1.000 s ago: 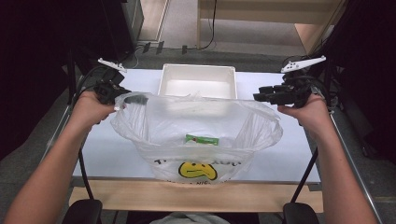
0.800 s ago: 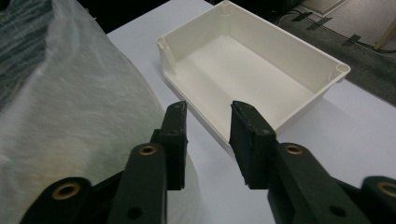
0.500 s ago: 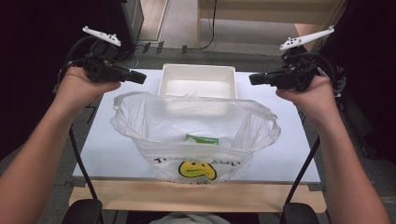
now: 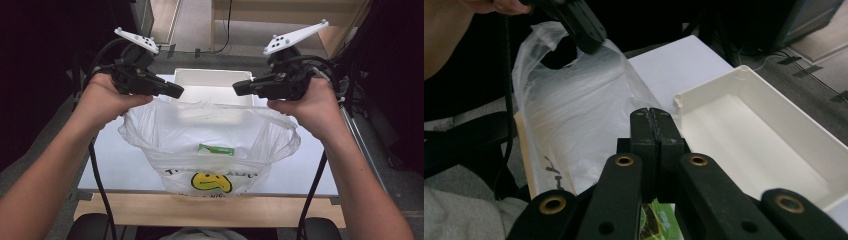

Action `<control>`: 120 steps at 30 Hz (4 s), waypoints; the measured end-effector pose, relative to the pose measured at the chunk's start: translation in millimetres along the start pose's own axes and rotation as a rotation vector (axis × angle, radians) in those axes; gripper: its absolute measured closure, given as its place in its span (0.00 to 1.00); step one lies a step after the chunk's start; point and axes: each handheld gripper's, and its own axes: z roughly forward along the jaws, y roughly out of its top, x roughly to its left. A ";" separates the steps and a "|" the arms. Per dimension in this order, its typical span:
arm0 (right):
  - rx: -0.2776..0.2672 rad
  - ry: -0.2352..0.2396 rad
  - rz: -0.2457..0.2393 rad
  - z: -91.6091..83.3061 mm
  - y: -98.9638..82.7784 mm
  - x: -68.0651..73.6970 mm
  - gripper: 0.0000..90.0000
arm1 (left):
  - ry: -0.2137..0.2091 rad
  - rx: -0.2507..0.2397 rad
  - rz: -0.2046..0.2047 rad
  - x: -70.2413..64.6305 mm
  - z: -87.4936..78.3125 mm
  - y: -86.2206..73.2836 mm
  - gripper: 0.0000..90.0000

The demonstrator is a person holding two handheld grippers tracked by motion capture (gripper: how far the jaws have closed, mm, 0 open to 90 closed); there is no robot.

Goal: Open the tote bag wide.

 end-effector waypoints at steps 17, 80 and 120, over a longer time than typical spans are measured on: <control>0.177 0.020 0.008 81.0 -47.2 0.3 1.00 | 0.001 0.084 -0.059 13.1 58.8 -38.6 0.99; 0.344 -0.128 0.215 168.1 -194.8 -48.3 1.00 | 0.074 0.143 -0.314 52.3 163.1 -179.4 0.99; 0.371 -0.334 0.401 132.0 -248.8 -96.0 1.00 | 0.349 0.196 -0.530 115.2 127.7 -230.5 1.00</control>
